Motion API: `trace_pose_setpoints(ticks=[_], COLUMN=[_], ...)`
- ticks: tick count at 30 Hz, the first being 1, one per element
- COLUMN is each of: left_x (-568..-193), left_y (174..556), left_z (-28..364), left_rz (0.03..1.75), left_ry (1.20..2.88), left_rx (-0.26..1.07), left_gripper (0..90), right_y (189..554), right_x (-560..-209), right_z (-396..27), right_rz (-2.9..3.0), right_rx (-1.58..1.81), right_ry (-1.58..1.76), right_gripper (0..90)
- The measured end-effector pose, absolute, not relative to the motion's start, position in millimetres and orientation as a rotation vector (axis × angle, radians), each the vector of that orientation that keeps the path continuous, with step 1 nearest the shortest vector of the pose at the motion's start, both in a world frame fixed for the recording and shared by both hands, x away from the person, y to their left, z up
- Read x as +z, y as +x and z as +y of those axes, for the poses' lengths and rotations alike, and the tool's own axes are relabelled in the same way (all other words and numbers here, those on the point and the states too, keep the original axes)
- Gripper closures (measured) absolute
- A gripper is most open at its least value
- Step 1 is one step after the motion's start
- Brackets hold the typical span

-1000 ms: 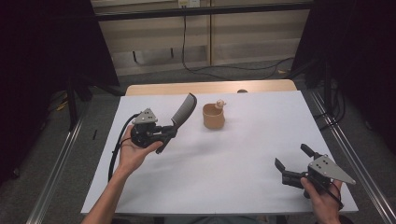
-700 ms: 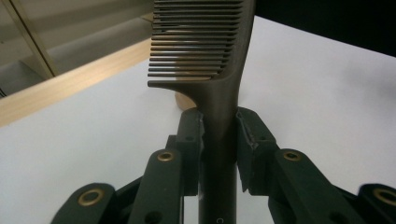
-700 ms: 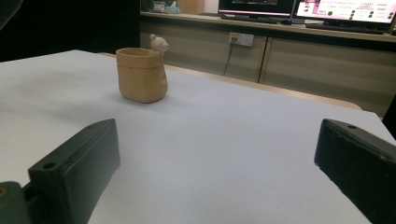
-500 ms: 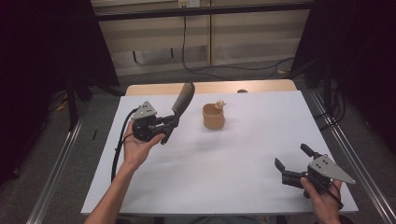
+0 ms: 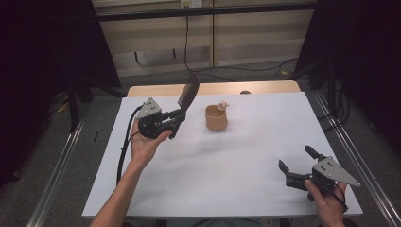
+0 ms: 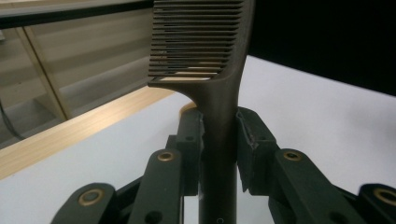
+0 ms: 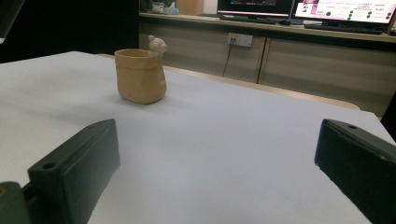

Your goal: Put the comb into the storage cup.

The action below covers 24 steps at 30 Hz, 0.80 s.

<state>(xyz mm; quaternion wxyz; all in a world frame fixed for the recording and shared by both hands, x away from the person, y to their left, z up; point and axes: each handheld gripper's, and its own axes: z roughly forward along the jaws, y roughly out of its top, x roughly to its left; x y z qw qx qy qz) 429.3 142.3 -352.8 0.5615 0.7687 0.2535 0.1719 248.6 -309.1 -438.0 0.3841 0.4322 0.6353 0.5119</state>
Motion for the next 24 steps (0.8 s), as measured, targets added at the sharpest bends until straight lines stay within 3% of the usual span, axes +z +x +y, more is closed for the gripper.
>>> trace_pose_setpoints(ticks=[24], left_x=[-348.4], left_y=[438.8], left_z=[117.6], left_rz=[0.59], left_ry=[1.726], left_rx=[0.432], left_gripper=[72.8], right_y=[248.1], right_x=[-437.9], right_z=[-309.3], right_rz=[1.608], right_rx=[1.304], right_ry=[1.102], right_gripper=[0.0])
